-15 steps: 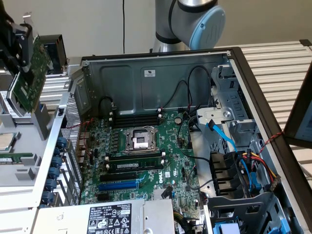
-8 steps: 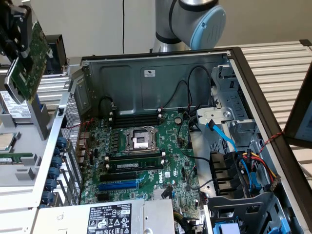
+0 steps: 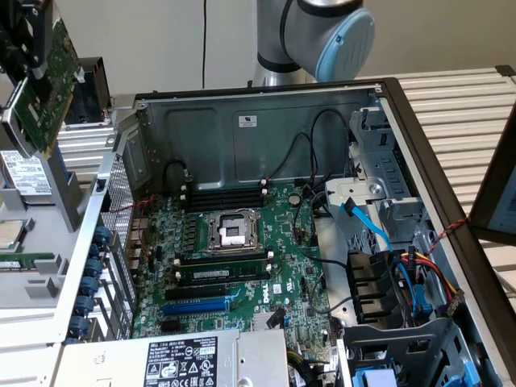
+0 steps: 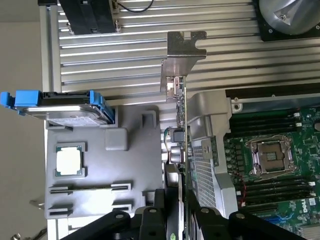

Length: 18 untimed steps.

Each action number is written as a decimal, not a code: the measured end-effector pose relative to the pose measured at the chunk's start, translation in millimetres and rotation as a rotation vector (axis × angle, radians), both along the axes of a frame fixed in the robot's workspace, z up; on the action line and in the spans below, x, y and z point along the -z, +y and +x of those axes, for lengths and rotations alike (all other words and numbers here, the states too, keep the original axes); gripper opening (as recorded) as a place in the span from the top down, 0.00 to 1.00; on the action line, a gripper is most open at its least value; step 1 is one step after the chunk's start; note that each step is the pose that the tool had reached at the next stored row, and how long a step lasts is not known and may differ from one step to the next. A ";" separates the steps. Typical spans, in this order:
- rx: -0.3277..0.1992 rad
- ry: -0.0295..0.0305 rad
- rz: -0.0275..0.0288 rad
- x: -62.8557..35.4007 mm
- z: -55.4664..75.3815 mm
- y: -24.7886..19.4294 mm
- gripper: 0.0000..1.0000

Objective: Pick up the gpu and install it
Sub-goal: 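Pick up the gpu and move the gpu toward the slot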

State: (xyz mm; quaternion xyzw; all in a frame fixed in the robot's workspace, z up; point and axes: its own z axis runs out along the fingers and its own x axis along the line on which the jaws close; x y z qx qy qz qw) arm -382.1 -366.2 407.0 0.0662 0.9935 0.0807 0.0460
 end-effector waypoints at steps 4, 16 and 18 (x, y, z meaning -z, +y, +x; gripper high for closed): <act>0.000 0.0101 0.0000 -11.9 12.5 -2.8 0.73; 0.000 0.0440 0.0035 -31.9 46.1 -7.5 0.73; 0.000 0.0440 0.0038 -33.0 55.3 -8.7 0.73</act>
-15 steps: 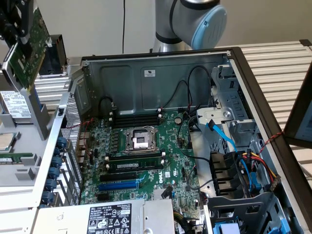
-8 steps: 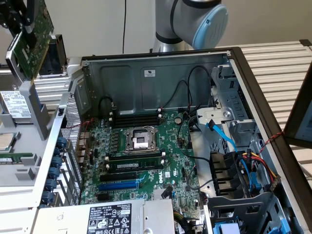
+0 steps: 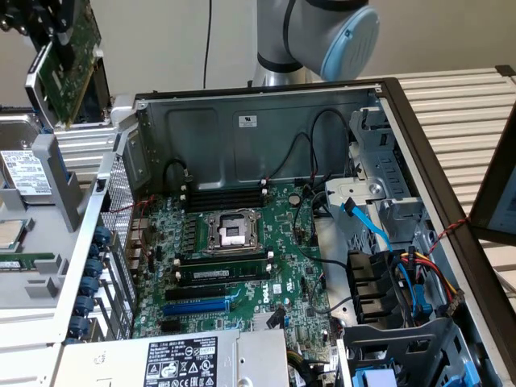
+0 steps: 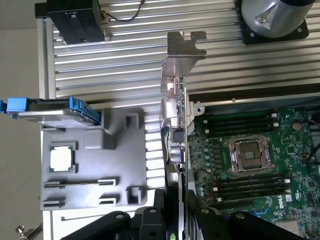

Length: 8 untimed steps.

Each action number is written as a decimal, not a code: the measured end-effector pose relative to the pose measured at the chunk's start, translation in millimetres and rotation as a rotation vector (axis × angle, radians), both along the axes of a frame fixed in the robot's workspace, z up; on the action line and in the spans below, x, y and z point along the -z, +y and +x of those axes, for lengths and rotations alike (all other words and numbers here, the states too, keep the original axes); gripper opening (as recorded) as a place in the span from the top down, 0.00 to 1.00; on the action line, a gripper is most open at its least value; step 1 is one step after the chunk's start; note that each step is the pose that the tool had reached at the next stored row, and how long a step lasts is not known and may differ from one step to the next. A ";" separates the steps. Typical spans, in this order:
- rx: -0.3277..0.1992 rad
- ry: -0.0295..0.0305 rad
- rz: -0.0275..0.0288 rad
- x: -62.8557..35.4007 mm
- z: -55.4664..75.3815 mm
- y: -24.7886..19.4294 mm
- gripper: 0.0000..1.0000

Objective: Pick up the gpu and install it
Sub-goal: 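Pick up the gpu and move the gpu toward the slot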

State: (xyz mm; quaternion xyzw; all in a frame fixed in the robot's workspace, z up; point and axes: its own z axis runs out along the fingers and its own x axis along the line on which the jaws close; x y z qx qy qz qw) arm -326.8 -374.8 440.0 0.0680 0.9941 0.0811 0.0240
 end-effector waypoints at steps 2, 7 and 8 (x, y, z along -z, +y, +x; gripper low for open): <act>0.000 0.0000 0.0002 -0.5 9.0 -0.8 0.73; 0.000 0.0008 0.0002 -0.8 31.9 -3.0 0.73; 0.000 0.0010 0.0002 -0.9 36.5 -3.5 0.73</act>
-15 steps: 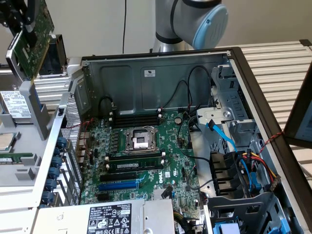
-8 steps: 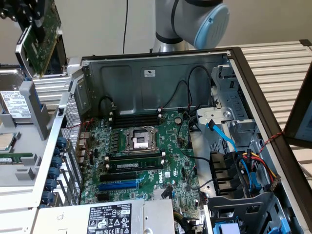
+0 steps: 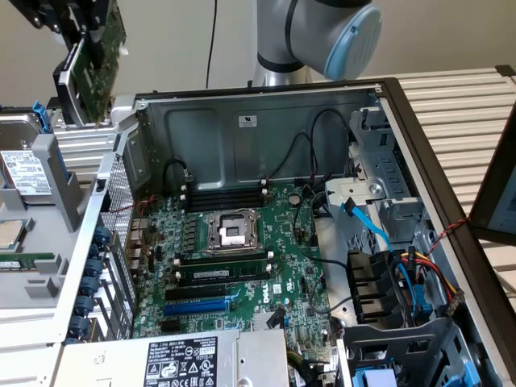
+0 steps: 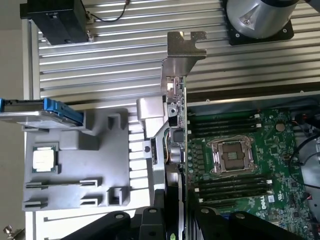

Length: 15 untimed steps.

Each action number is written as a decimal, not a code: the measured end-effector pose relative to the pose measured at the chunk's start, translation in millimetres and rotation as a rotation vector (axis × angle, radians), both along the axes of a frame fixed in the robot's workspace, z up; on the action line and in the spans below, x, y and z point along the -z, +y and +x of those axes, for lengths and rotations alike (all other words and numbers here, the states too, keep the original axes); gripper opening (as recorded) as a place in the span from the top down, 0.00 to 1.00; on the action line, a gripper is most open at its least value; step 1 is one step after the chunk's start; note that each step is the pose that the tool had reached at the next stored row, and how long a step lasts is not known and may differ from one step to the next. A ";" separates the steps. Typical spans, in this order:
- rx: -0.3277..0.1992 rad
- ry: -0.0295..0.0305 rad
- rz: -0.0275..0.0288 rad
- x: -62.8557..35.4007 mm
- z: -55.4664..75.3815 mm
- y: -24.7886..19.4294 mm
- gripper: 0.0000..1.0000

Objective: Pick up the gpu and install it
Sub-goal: 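Pick up the gpu and move the gpu toward the slot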

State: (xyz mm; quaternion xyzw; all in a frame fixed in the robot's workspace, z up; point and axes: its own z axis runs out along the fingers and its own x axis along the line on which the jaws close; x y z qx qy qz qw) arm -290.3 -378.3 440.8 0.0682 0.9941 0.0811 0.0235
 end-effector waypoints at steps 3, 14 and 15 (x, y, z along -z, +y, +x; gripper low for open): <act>0.000 0.0003 0.0000 0.0 13.5 -1.4 0.73; 0.000 0.0004 0.0000 0.0 63.6 -5.6 0.73; 0.000 0.0004 0.0000 0.0 68.2 -6.0 0.73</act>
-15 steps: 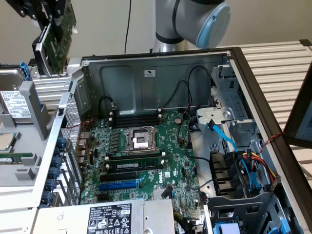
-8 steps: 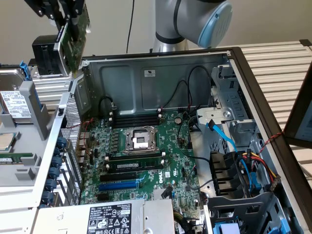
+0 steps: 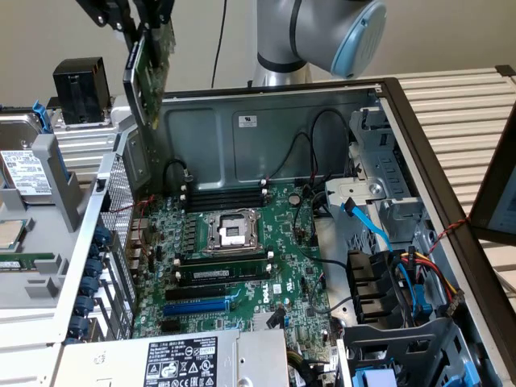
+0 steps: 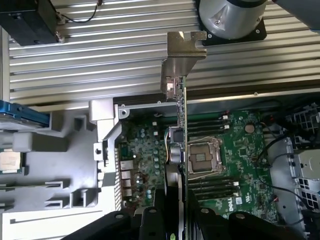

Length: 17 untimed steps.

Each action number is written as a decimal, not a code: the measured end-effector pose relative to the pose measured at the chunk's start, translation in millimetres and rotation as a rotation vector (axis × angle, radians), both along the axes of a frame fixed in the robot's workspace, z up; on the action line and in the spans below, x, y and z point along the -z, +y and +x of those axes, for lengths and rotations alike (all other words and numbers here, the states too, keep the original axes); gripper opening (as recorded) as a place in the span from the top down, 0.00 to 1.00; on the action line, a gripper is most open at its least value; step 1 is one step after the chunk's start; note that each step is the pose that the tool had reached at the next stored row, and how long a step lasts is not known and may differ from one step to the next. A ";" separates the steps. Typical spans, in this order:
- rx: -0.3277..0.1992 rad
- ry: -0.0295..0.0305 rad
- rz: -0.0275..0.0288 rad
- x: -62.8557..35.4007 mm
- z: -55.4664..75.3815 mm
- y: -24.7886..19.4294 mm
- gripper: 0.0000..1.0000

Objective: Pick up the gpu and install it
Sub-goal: 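Pick up the gpu and move the gpu toward the slot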

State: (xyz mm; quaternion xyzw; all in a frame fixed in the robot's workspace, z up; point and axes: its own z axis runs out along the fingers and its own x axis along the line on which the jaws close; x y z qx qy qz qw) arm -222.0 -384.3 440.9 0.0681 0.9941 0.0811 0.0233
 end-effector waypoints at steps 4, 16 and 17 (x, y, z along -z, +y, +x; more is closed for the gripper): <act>0.000 -0.0001 0.0001 0.1 16.0 -1.6 0.73; 0.000 0.0008 0.0000 0.5 57.6 -11.1 0.73; 0.000 0.0008 0.0001 0.7 59.4 -12.8 0.73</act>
